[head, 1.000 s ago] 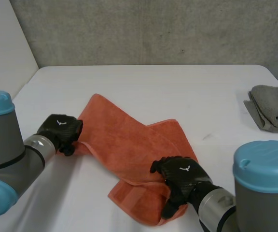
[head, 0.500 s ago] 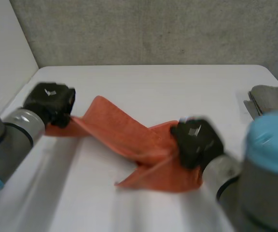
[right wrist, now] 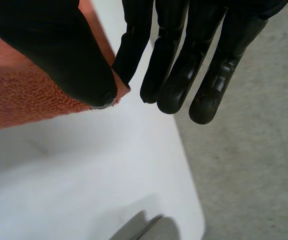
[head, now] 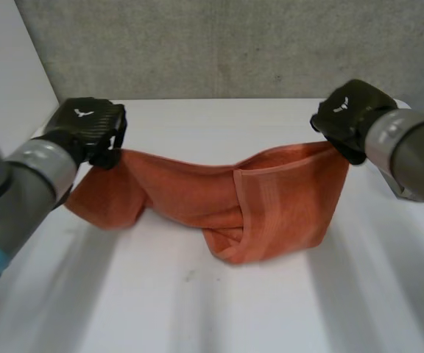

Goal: Fold the laundry.

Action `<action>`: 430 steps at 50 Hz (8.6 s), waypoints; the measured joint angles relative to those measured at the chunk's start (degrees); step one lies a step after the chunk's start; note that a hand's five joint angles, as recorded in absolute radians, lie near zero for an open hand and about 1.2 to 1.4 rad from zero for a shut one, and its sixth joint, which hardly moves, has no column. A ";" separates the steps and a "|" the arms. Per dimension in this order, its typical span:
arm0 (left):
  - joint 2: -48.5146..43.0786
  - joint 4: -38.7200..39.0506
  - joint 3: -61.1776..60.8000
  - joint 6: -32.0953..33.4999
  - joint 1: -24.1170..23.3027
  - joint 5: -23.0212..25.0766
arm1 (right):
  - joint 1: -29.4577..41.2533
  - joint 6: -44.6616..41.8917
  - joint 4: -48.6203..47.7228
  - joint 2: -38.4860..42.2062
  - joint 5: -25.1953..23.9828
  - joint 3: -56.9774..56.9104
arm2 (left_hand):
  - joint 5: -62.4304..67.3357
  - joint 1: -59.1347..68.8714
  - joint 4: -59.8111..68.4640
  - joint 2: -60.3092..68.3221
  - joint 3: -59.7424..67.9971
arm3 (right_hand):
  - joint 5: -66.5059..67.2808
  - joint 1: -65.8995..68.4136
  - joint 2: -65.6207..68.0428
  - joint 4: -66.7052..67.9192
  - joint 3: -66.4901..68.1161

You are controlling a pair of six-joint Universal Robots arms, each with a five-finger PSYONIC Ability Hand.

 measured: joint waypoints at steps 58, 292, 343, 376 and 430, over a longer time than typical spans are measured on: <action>0.63 10.13 -10.83 0.29 -5.93 -4.82 | -10.62 16.80 -19.12 -3.25 -23.34 27.75 | 0.00 0.00 0.02 0.01 0.00 | -45.10 -36.77 -44.90 -46.19 -45.49; -37.61 23.07 18.54 32.91 2.40 -4.09 | -13.35 -2.06 -25.18 24.45 -3.41 5.84 | 0.00 0.00 0.05 0.09 0.06 | -6.82 -5.31 -8.03 -8.65 -8.18; -9.09 35.86 -6.29 13.69 9.21 0.50 | -11.31 18.11 -42.25 11.52 -17.95 10.98 | 0.50 -0.02 0.24 0.19 0.20 | 0.49 -0.13 0.17 0.27 0.02; -10.44 19.06 -22.05 19.94 15.87 4.12 | -13.70 10.34 -27.48 5.49 -14.83 32.79 | -30.19 -28.95 -33.16 -32.68 -32.47 | 0.49 -0.13 0.17 0.27 0.02; 0.03 2.56 -24.19 22.69 23.70 8.18 | -19.86 8.48 -12.10 -0.34 -15.97 30.01 | 0.11 0.31 -0.05 -0.11 -0.24 | 0.49 -0.13 0.17 0.27 -0.01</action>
